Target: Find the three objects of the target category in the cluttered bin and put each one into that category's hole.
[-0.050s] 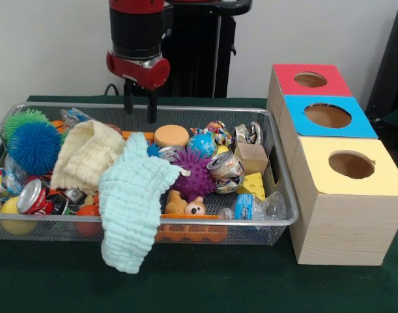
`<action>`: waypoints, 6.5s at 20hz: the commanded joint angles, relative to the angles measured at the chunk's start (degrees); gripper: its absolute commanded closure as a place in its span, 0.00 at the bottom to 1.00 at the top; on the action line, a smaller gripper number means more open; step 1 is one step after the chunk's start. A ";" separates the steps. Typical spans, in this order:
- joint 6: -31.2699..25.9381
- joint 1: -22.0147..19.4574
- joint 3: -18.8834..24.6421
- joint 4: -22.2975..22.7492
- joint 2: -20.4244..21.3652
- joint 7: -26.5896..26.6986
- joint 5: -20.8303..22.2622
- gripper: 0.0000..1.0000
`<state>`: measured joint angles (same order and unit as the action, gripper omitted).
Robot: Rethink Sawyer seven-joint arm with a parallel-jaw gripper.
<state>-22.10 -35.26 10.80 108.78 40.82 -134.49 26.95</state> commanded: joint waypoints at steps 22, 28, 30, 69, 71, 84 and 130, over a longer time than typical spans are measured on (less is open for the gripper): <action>20.46 5.47 -6.99 16.74 -0.53 -4.88 10.73 0.00; 24.08 4.98 -8.58 15.88 -4.10 -3.32 11.96 0.00; 23.10 3.35 -7.11 15.69 -4.48 -1.47 12.82 0.00; 49.88 21.38 -20.05 7.22 -27.54 -3.38 2.28 0.00; 50.42 20.70 -19.74 5.66 -28.71 -2.83 2.91 0.00; 53.99 21.55 -18.93 3.49 -31.73 -4.55 0.19 0.00; 39.90 23.74 -17.32 11.07 -17.34 -6.64 -6.12 0.00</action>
<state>19.10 -10.48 -12.35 126.34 25.21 -134.49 24.56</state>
